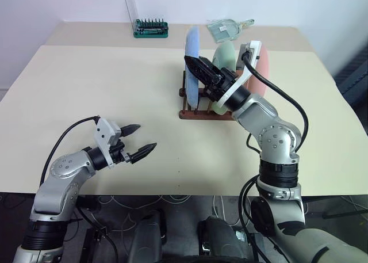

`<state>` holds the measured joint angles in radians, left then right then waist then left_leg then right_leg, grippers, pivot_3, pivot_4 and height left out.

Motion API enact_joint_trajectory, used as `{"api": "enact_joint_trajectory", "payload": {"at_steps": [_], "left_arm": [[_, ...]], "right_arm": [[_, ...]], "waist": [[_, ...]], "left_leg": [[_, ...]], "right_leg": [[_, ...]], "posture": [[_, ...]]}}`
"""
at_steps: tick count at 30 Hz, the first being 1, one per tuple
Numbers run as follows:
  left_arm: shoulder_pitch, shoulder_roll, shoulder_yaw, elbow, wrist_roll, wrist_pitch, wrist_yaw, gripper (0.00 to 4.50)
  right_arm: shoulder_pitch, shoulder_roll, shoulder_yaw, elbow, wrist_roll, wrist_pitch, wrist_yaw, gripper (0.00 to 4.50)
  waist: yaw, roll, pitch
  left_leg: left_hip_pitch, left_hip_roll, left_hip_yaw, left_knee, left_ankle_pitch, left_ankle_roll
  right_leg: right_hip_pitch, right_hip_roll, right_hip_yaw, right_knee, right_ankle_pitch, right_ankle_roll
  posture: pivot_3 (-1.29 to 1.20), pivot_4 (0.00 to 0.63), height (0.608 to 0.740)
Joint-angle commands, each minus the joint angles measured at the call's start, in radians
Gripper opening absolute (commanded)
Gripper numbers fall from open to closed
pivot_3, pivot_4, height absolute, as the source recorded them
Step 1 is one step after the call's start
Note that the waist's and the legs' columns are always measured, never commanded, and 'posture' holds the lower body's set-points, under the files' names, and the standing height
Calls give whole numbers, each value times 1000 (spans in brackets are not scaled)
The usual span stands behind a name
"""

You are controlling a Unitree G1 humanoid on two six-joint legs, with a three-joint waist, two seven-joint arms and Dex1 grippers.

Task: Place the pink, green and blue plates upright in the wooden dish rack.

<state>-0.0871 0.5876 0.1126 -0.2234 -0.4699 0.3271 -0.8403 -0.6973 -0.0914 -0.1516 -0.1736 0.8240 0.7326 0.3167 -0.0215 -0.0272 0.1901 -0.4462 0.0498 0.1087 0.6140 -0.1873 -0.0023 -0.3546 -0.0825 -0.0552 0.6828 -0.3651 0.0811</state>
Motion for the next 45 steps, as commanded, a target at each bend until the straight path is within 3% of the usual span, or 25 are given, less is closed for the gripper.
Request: {"api": "enact_joint_trajectory", "payload": {"at_steps": [1, 2, 3, 8, 18, 22, 26, 31, 35, 38, 45], "left_arm": [[5, 0, 25, 2, -6, -31, -10, 4500], [5, 0, 25, 3, -6, -32, -10, 4500], [6, 0, 25, 6, -6, -35, -12, 4500], [12, 0, 25, 8, -7, -43, -14, 4500], [13, -12, 10, 31, 1, -67, -23, 4500], [15, -18, 5, 28, 6, -69, -20, 4500], [13, -18, 2, 43, 21, -79, -16, 4500], [-18, -17, -8, 97, 52, -95, -18, 4500], [-64, -38, -35, 161, 98, -130, 4, 4500], [-95, -76, -56, 205, 135, -151, 43, 4500], [-133, -77, -56, 265, 170, -180, 41, 4500]], "right_arm": [[-21, -5, -7, -25, 14, -19, 8, 3830], [-22, -5, -7, -25, 13, -21, 9, 4429], [-23, -7, -5, -25, 9, -26, 10, 4471], [-24, -14, 0, -29, -7, -41, 12, 4471], [-80, -224, 115, -77, -252, -149, 113, 4471], [-64, -332, 78, -168, -259, -157, 170, 4471], [64, -526, -20, -304, -241, -147, 274, 4471], [422, -716, -262, -442, -185, -96, 402, 4471], [670, -722, -345, -470, -229, -130, 417, 4471], [772, -666, -330, -344, -315, -231, 401, 4471], [756, -603, -256, -149, -454, -412, 354, 4471]], "waist": [[0, 0, 0], [0, 0, 0], [0, 0, 0], [0, 0, 0], [1, 1, 0], [3, 1, 0], [12, 0, 0], [11, 0, 0], [3, 2, 0], [4, 1, -1], [5, 2, -1]], "left_leg": [[0, 0, 0, 0, 0, 0], [0, 0, 0, 0, -1, 1], [0, 0, 0, 0, -1, 1], [0, 0, 0, 0, -1, 1], [0, 0, 1, 0, -1, 1], [-1, 0, 1, 0, -1, 1], [-2, 0, 1, 0, -1, 1], [-2, 0, 1, 1, -2, 4], [0, 0, 0, 1, -2, 4], [3, 0, 0, 2, -2, 4], [3, 1, 1, 1, -1, 2]], "right_leg": [[0, 0, 0, 0, 0, 0], [0, 0, 0, 0, 0, 0], [0, 0, 0, 0, 0, 0], [0, 0, 0, 0, 0, 0], [-1, 0, 0, 0, 0, 0], [-1, 0, 0, 0, 0, 0], [-1, -1, 0, -2, 0, 0], [1, -1, -1, -3, 0, 0], [2, -1, 0, -2, 0, 0], [5, -1, 0, -2, 0, 0], [4, 1, 0, -1, 0, 0]], "posture": [[0, 150, 732], [0, 150, 732], [0, 150, 732], [0, 150, 732], [0, 150, 732], [0, 150, 732], [0, 150, 732], [0, 150, 732], [0, 150, 732], [0, 150, 732], [0, 150, 732]]}}
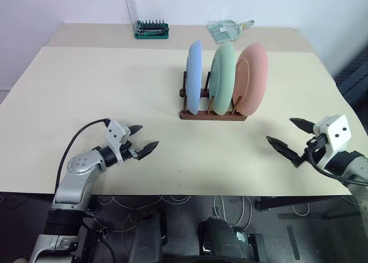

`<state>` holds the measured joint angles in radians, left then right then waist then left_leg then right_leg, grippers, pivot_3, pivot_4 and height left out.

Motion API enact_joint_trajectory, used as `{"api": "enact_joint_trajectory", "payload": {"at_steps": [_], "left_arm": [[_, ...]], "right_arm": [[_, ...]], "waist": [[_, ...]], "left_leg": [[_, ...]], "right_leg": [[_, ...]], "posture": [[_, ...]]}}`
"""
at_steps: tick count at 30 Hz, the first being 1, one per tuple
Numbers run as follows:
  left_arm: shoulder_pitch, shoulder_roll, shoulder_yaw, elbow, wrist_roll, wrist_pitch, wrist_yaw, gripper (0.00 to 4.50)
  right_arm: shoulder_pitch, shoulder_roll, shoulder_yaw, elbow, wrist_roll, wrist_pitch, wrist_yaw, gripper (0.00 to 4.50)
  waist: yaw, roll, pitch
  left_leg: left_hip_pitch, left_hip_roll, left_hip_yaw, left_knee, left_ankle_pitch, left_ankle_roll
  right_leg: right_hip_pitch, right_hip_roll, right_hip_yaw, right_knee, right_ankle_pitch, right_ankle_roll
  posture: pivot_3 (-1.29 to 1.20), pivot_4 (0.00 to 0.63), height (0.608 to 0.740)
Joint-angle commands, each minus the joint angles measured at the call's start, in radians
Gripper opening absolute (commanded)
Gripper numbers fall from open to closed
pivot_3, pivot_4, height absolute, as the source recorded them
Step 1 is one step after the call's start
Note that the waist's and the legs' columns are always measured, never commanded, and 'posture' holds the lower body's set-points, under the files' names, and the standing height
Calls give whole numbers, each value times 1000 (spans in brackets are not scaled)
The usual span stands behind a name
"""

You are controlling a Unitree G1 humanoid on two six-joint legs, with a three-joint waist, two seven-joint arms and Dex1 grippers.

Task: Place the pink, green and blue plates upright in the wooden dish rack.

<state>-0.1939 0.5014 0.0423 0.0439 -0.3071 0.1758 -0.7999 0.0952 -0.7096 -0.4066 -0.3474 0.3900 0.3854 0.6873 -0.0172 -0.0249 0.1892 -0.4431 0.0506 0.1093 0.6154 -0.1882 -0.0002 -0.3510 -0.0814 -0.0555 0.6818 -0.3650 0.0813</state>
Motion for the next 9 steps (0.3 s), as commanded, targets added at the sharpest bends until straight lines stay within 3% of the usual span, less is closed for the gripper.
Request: {"api": "enact_joint_trajectory", "payload": {"at_steps": [1, 9], "left_arm": [[-26, 14, 15, 3, 11, -35, -3, 4500], [15, 16, 13, -23, 20, -41, 1, 4500]], "right_arm": [[-45, 25, 12, 37, -21, -69, -17, 4471], [-89, 23, 66, 77, -34, -83, -14, 4471]], "waist": [[0, 0, 0], [4, 0, 0]], "left_leg": [[0, 0, 0, 0, 1, -1], [0, 0, 0, 0, 2, -3]], "right_leg": [[0, 0, 0, 0, 0, 0], [0, -1, 0, 0, 0, 0]], "posture": [[0, 150, 732], [0, 150, 732]]}}
